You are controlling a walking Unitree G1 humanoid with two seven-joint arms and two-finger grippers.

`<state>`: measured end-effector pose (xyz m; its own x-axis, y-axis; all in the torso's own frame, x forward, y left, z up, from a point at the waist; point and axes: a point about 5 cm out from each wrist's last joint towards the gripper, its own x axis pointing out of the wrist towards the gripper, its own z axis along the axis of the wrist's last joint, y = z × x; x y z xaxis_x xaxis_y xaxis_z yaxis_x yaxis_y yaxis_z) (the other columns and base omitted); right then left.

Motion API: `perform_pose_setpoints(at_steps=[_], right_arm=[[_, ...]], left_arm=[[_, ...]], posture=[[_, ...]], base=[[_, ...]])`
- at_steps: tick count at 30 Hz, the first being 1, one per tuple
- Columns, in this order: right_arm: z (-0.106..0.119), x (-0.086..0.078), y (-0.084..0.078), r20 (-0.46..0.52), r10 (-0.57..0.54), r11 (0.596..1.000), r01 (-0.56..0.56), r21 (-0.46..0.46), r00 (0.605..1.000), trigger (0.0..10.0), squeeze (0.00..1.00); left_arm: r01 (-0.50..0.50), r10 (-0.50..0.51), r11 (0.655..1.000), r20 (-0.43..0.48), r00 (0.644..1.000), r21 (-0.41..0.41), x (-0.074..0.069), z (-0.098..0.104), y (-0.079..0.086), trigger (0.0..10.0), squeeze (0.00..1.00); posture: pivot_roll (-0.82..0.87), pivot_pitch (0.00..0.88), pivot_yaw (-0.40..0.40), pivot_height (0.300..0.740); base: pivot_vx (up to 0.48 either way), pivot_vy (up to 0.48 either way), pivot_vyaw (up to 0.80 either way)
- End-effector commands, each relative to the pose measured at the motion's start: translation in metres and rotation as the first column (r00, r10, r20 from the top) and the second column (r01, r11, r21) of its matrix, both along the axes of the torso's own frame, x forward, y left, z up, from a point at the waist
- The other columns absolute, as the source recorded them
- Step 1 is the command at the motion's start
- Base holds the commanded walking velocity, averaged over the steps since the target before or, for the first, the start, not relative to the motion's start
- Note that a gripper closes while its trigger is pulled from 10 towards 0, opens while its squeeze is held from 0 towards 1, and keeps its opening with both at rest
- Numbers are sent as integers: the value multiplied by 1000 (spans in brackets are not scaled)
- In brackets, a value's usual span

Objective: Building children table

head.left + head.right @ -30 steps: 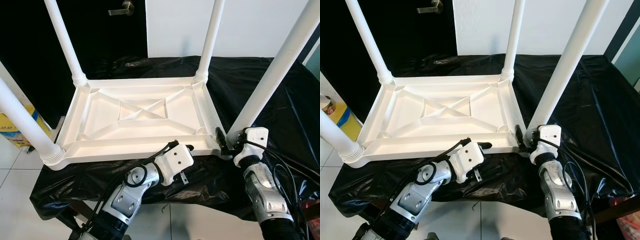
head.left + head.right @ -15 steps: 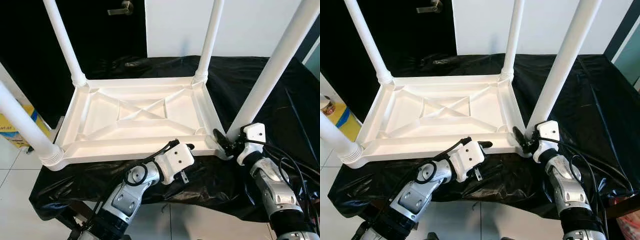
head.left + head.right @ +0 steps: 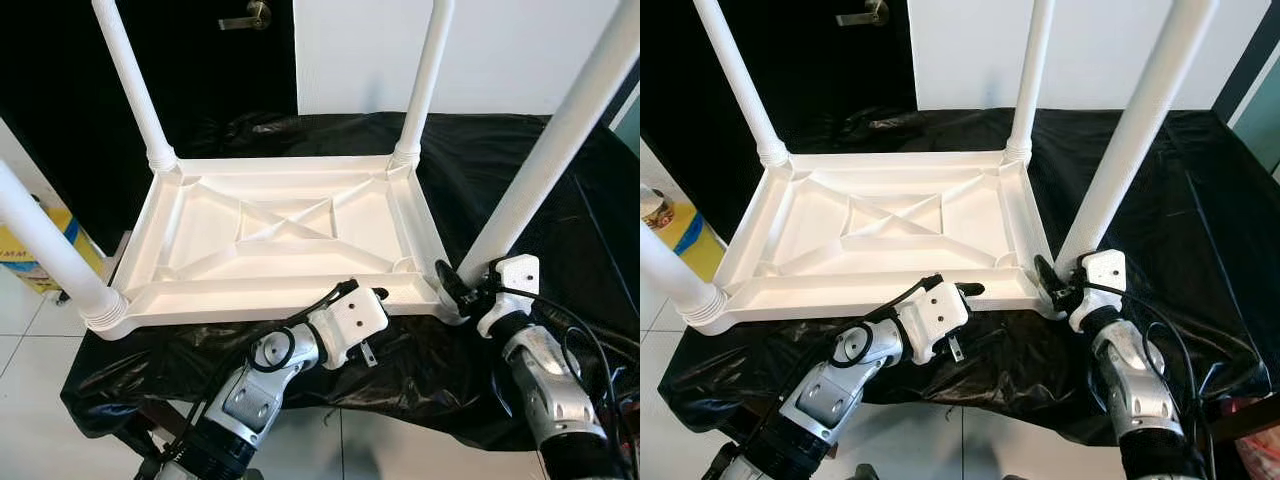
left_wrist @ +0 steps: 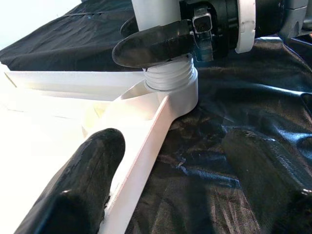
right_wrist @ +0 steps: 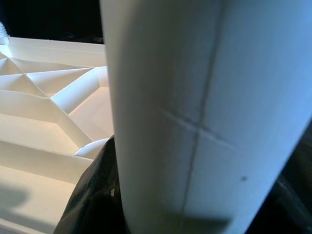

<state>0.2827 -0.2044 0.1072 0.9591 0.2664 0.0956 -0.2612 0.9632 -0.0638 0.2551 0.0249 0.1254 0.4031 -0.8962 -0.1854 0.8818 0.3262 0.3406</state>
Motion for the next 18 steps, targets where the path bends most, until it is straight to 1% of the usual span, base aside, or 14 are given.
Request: perform_pose_setpoints(at_steps=[1, 2, 7, 12, 14, 16, 18], right_arm=[[-16, -9, -6, -70, -57, 998, 57, 5, 996, 10000, 0], [-16, -9, -6, -70, -57, 998, 57, 5, 996, 10000, 0], [-17, -14, -9, -65, -161, 987, 162, 20, 985, 10000, 0], [-17, -17, -8, -62, -214, 976, 216, 30, 975, 10000, 0], [-18, -20, -5, -62, -255, 965, 257, 42, 965, 10000, 0], [-18, -21, -4, -62, -266, 962, 269, 44, 962, 10000, 0], [-19, -24, -3, -67, -320, 945, 324, 52, 945, 10000, 0]], left_arm=[[-29, 29, 1000, 13, 1000, -2, 0, -1, -1, 10000, 0], [-29, 29, 1000, 13, 1000, -2, 0, -1, -1, 10000, 0], [-30, 30, 1000, 3, 1000, -3, -1, -3, -1, 10000, 0], [-27, 27, 1000, -1, 1000, -4, -1, -4, 0, 10000, 0], [-25, 25, 1000, 1, 1000, 0, 0, -4, -1, 10000, 0], [-24, 24, 1000, 2, 1000, 0, 1, -4, -1, 10000, 0], [-22, 22, 1000, 4, 1000, 1, 2, -3, -1, 10000, 0]], posture=[[-26, 28, -36, 740], [-26, 28, -36, 740], [-38, 35, -36, 740], [-41, 35, -34, 740], [-47, 32, -27, 740], [-47, 33, -26, 740], [-52, 39, -23, 740]], base=[[0, 0, 0], [0, 0, 0], [0, 0, 0], [0, 0, 0], [0, 0, 0], [0, 0, 0], [0, 0, 0]])
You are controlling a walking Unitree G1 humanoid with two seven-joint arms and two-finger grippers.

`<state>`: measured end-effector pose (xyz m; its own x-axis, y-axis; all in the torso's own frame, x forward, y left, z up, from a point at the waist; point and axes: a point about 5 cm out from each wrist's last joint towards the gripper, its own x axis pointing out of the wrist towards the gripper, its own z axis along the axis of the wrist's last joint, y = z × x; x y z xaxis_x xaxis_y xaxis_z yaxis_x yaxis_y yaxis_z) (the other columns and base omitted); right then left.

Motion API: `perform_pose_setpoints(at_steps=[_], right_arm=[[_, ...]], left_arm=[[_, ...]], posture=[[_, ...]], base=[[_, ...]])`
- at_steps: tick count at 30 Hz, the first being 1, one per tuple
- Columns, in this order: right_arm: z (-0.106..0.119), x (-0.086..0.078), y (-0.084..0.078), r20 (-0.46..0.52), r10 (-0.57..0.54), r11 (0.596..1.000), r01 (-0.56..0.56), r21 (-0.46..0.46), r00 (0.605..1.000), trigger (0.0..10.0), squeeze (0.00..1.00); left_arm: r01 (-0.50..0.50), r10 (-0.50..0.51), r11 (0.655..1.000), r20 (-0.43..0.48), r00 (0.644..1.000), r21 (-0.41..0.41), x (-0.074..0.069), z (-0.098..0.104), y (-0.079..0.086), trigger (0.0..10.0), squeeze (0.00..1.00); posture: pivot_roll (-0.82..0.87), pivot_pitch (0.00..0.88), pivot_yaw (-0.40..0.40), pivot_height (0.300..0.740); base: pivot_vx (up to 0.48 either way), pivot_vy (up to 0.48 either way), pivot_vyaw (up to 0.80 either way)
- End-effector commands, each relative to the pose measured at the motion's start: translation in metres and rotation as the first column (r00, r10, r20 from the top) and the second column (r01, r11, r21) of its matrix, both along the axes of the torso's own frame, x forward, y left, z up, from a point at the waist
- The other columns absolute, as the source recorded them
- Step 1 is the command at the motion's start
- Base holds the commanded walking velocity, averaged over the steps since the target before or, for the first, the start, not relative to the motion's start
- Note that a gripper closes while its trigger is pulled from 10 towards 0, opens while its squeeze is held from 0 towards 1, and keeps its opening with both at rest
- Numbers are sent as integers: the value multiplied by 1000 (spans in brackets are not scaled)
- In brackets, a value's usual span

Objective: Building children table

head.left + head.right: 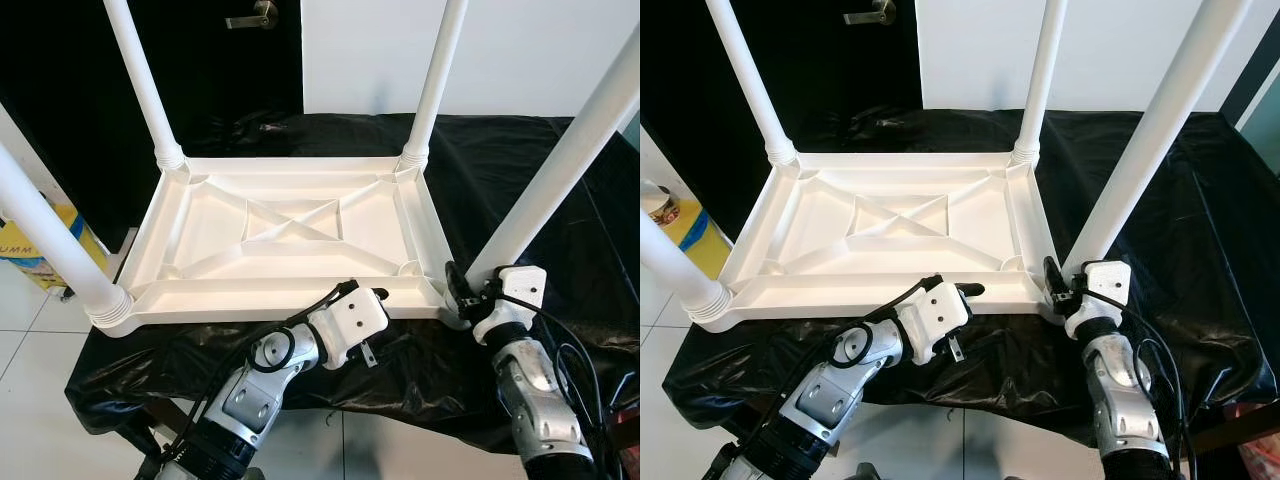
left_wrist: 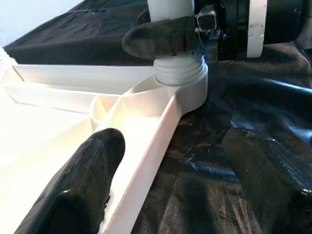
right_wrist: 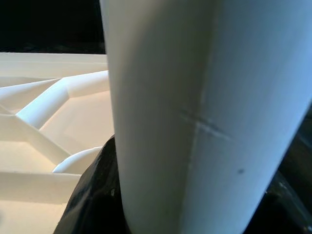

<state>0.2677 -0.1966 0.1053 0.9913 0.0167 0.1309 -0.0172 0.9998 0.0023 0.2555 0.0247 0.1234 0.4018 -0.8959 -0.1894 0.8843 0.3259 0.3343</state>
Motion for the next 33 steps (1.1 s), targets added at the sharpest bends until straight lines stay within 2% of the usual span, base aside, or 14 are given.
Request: perform_pose_setpoints(at_steps=[1, 11, 13, 17, 21, 28, 33], right_arm=[[-17, -10, -10, -87, -102, 995, 103, 6, 991, 10000, 0], [-21, -15, -7, -120, -266, 963, 270, 14, 956, 10000, 0], [-21, -15, -7, -120, -266, 963, 270, 14, 956, 10000, 0], [-25, -19, -5, -144, -370, 925, 379, 40, 918, 10000, 0], [-24, -23, -5, -138, -427, 897, 438, 66, 894, 10000, 0], [-21, -32, -6, -132, -499, 854, 512, 91, 857, 10000, 0], [-20, -33, -6, -128, -519, 842, 532, 94, 845, 10000, 0]], left_arm=[[-21, 21, 1000, 12, 1000, 0, 1, -1, -1, 10000, 0], [-14, 14, 1000, 3, 1000, 7, -2, -4, 0, 10000, 0], [-14, 14, 1000, 3, 1000, 7, -2, -4, 0, 10000, 0], [-13, 13, 1000, -2, 1000, 5, -4, -4, 0, 10000, 0], [-11, 11, 1000, -6, 1000, 12, -6, -6, 2, 10000, 0], [-11, 11, 1000, -11, 1000, 9, -8, -5, 2, 10000, 0], [-16, 16, 1000, -10, 1000, 11, -6, -4, 5, 10000, 0]], posture=[[-53, 39, -22, 740], [-50, 45, -18, 740], [-50, 45, -18, 740], [-43, 51, -8, 740], [-38, 58, -5, 740], [-29, 67, -4, 740], [-27, 71, 8, 740]], base=[[0, 0, 0], [0, 0, 0], [0, 0, 0], [0, 0, 0], [0, 0, 0], [0, 0, 0], [0, 0, 0]])
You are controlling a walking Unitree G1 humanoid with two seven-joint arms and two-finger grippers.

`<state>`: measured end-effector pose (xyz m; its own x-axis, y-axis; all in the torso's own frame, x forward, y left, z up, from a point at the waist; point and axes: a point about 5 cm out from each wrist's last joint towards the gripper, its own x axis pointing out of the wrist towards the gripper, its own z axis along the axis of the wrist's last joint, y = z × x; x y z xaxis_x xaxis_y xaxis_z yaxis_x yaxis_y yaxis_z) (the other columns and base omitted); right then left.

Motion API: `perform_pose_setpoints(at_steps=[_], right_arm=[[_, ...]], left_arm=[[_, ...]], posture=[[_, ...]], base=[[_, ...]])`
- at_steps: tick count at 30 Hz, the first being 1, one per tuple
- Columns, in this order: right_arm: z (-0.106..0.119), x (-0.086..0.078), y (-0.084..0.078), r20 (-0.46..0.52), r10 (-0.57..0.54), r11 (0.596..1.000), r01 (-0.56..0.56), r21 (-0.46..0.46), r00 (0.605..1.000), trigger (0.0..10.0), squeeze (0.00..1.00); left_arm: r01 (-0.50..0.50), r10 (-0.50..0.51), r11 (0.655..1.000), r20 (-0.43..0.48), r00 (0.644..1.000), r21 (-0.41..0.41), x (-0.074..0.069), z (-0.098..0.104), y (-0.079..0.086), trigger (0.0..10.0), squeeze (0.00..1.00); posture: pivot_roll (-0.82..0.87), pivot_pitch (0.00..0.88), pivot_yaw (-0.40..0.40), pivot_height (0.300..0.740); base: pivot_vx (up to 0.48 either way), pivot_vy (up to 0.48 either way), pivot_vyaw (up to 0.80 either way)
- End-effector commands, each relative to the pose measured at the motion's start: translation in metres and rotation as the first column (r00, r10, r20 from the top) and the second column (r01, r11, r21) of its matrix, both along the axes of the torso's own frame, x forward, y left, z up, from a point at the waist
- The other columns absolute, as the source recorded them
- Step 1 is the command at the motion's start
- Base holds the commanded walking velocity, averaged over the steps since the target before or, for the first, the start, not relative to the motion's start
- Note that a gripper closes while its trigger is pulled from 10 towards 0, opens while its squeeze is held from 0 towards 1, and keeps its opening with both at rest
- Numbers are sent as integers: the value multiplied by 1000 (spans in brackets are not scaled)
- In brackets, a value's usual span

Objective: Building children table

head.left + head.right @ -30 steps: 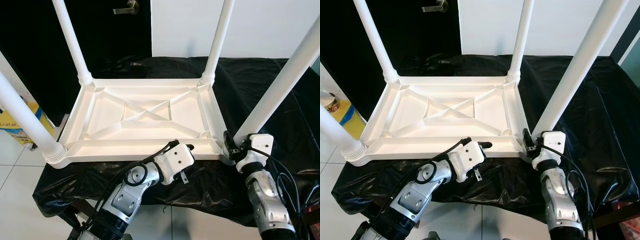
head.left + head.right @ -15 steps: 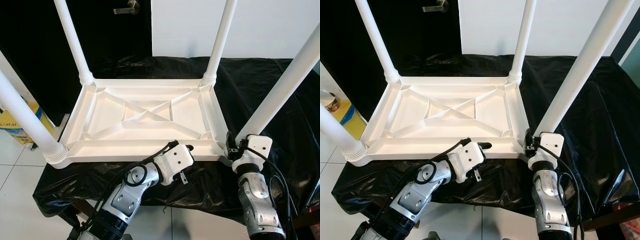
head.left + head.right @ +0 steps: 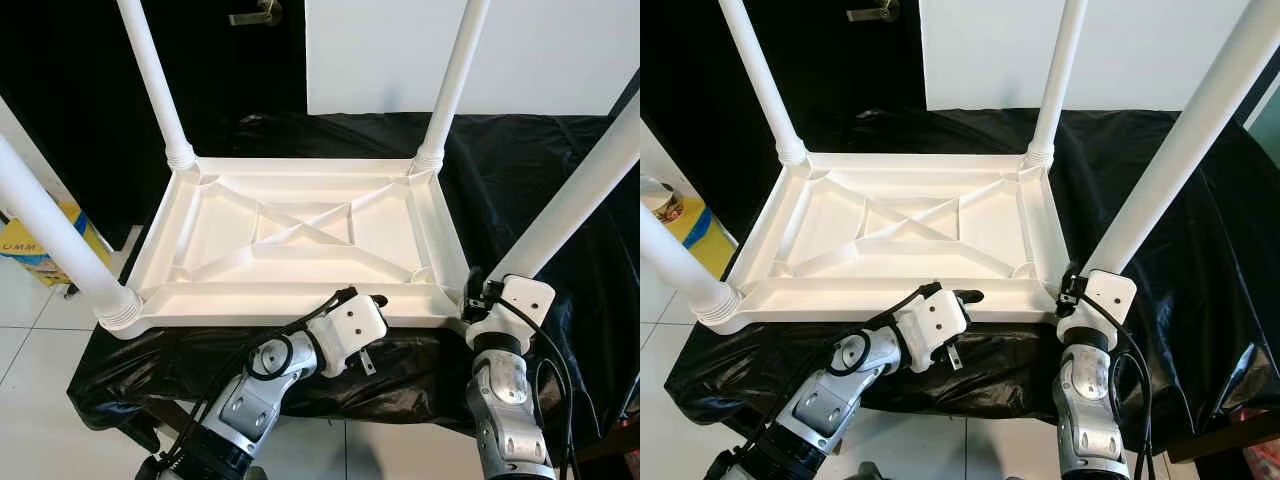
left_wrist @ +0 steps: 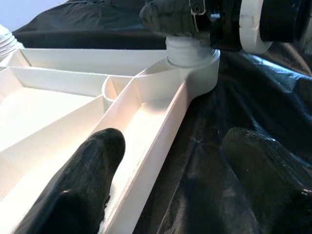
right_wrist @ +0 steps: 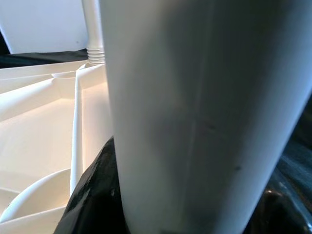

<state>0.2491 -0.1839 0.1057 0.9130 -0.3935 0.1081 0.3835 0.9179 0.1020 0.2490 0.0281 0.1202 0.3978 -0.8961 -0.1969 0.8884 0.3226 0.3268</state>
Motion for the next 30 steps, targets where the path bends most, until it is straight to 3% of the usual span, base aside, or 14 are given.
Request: perform_pose_setpoints(at_steps=[1, 6, 7, 9, 14, 17, 19, 20, 21, 22, 30], right_arm=[[-20, -14, -19, -98, -137, 989, 142, 38, 986, 10000, 0], [-21, -17, -18, -94, -157, 986, 161, 40, 983, 10000, 0], [-20, -18, -16, -85, -137, 989, 141, 42, 987, 10000, 1000], [-18, -19, -11, -60, -80, 996, 82, 38, 995, 10000, 1000], [-17, -20, -9, -55, -66, 997, 68, 36, 996, 10000, 1000], [-9, -20, -10, -12, 103, 995, -103, -9, 995, 10000, 1000], [-8, -19, -11, -13, 155, 988, -155, -20, 988, 10000, 1000], [-8, -19, -13, -18, 189, 982, -189, -31, 982, 10000, 851], [-8, -19, -13, -18, 189, 982, -189, -31, 982, 10000, 851], [-8, -19, -14, -26, 234, 971, -235, -39, 972, 10000, 0], [-3, -6, -23, -43, 409, 906, -411, -99, 912, 10000, 0]], left_arm=[[-18, 18, 1000, 0, 1000, 7, 0, 0, 1, 10000, 0], [-14, 14, 1000, 4, 1000, 10, 2, 1, 2, 10000, 0], [-8, 7, 1000, 7, 1000, 13, 2, 1, 1, 10000, 0], [0, 0, 1000, 12, 1000, 16, 3, 2, 1, 10000, 0], [1, -1, 1000, 13, 1000, 17, 4, 2, 0, 10000, 0], [22, -23, 1000, 23, 999, 8, 6, 5, -6, 10000, 0], [28, -29, 1000, 26, 999, 8, 7, 6, -7, 10000, 0], [31, -32, 999, 27, 999, 8, 7, 6, -7, 10000, 0], [31, -32, 999, 27, 999, 8, 7, 6, -7, 10000, 0], [33, -33, 999, 27, 999, 8, 8, 6, -8, 10000, 0], [55, -55, 998, 29, 998, 1, 7, 8, -14, 10000, 0]], posture=[[-27, 71, 8, 740], [-41, 65, 24, 740], [-48, 63, 29, 740], [-56, 57, 33, 740], [-56, 57, 33, 740], [-93, 38, 41, 740], [-99, 38, 41, 740], [-101, 38, 41, 740], [-101, 38, 41, 740], [-107, 41, 46, 740], [-98, 28, 48, 740]], base=[[0, 0, 0], [0, 0, 0], [0, 0, 0], [0, 0, 0], [0, 0, 0], [0, 0, 0], [0, 0, 0], [0, 0, 0], [0, 0, 0], [0, 0, 0], [0, 0, 0]])
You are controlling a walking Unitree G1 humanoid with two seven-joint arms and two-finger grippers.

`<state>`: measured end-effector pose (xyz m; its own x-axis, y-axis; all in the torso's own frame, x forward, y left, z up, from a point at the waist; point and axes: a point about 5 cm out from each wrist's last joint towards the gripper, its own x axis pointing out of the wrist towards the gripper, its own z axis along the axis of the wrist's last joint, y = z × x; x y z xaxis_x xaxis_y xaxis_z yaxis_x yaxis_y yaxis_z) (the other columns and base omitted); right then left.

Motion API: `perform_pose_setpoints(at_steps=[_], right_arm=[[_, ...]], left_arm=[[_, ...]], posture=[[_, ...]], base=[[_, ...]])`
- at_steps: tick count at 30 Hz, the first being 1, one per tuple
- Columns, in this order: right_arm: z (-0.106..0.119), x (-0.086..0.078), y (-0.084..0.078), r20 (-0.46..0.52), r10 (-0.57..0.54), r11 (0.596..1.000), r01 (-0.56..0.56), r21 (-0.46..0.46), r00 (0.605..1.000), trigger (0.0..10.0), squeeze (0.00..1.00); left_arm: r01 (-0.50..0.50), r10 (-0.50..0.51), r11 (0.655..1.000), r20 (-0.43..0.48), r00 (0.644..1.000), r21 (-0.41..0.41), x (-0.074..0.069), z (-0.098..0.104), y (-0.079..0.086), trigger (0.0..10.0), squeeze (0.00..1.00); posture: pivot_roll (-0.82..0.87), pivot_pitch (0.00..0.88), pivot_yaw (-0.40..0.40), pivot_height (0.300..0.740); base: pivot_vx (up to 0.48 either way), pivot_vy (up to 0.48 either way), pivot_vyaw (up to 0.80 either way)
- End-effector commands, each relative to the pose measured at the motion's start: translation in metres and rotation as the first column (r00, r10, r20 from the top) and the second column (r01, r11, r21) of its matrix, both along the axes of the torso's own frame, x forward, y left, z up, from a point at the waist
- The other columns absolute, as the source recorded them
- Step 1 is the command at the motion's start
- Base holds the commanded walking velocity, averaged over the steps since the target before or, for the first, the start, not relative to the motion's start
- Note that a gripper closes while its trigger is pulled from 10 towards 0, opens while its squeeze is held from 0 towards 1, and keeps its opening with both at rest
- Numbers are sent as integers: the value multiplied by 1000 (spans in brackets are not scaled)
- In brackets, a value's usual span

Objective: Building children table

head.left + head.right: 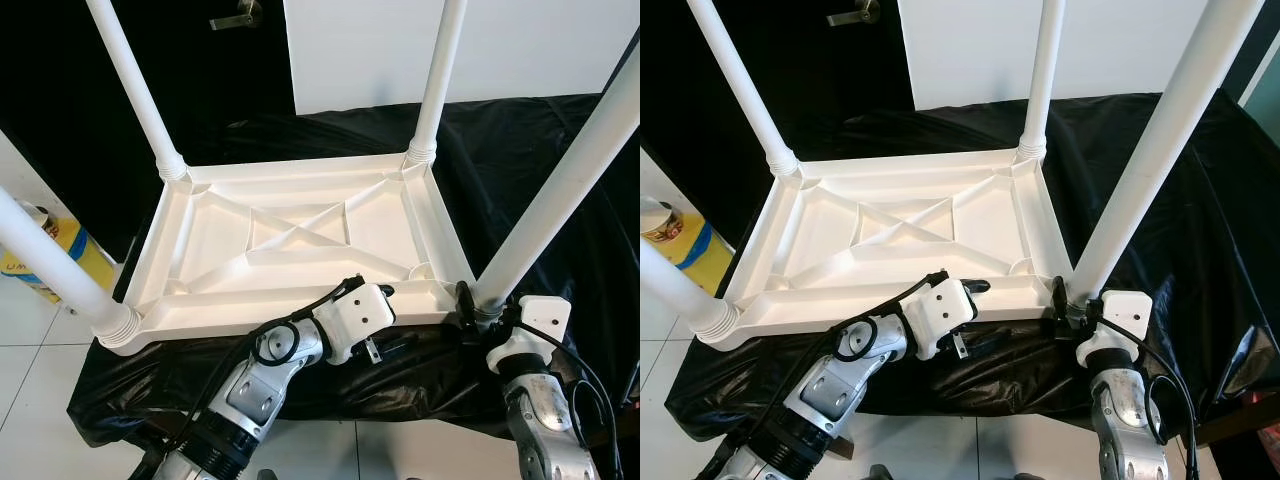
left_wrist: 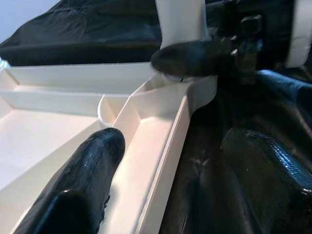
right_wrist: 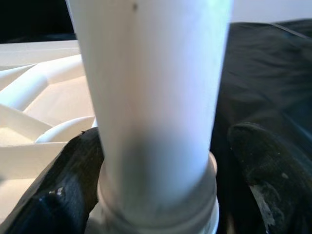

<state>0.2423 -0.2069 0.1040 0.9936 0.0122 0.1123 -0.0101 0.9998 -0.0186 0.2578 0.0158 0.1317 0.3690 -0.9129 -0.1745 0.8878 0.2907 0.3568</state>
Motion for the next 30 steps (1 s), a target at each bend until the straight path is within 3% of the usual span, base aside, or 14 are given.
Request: perform_pose_setpoints(at_steps=[1, 6, 11, 13, 19, 25, 30], right_arm=[[-2, 1, 0, -6, 18, 1000, -18, 12, 1000, 10000, 0], [4, 12, 3, 1, 133, 990, -133, -43, 991, 10000, 0], [3, 18, 14, -20, 226, 973, -227, -40, 974, 10000, 0], [-2, 22, 31, -34, 297, 955, -297, -9, 954, 10000, 0], [-5, 25, 51, -31, 350, 937, -349, 33, 936, 10000, 0], [-2, 26, 41, -27, 362, 932, -362, 11, 932, 10000, 0], [7, 29, 24, -32, 398, 914, -399, -67, 917, 10000, 0]], left_arm=[[16, -16, 1000, -8, 1000, 9, -2, -3, -1, 10000, 0], [9, -9, 1000, -8, 1000, 15, 0, -4, 2, 10000, 0], [5, -5, 1000, -6, 1000, 17, 0, -4, 3, 10000, 0], [-4, 4, 1000, -5, 1000, 15, 1, -4, 4, 10000, 0], [-15, 16, 1000, -6, 1000, 17, 0, -4, 5, 10000, 0], [-16, 16, 1000, -6, 1000, 19, 0, -5, 6, 10000, 0], [0, 0, 1000, -12, 1000, 31, -1, -6, 6, 10000, 0]], posture=[[-98, 28, 48, 740], [-90, 25, 39, 740], [-79, 23, 30, 740], [-67, 21, 21, 740], [-60, 21, 18, 740], [-63, 20, 19, 740], [-76, 20, 26, 740]], base=[[0, 0, 0], [0, 0, 0], [0, 0, 0], [0, 0, 0], [0, 0, 0], [0, 0, 0], [0, 0, 0]])
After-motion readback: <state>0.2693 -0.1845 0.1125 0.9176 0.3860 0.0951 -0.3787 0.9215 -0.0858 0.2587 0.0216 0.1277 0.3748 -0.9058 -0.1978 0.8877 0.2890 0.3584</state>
